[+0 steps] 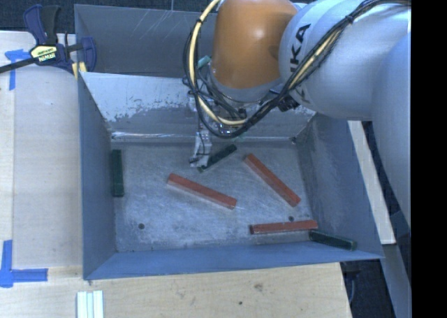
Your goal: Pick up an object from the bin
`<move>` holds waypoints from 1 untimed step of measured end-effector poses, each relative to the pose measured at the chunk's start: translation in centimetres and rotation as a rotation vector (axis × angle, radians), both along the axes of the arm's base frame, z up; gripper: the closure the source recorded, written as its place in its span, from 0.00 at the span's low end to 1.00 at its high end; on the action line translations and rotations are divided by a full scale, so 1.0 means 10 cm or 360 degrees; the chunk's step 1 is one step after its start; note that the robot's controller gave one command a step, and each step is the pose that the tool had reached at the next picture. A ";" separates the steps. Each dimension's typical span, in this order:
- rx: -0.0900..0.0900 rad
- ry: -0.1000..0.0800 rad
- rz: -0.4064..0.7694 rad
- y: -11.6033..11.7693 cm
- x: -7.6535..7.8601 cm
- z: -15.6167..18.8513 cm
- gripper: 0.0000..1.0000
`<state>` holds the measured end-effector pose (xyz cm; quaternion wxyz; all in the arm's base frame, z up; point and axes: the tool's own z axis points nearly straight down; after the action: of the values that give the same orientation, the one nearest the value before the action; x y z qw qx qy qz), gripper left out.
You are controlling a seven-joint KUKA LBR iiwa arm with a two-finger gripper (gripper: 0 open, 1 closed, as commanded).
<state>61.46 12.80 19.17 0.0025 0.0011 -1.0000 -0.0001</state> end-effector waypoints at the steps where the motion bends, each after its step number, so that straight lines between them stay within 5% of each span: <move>1: -0.0001 -0.0001 0.0234 -0.18 -0.66 -1.25 0.00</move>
Offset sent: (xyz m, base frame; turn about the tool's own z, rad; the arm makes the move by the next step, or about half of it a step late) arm -0.0640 -0.0174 -0.1217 -0.1468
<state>54.86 10.98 6.64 0.0022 0.0745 -0.9972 0.0004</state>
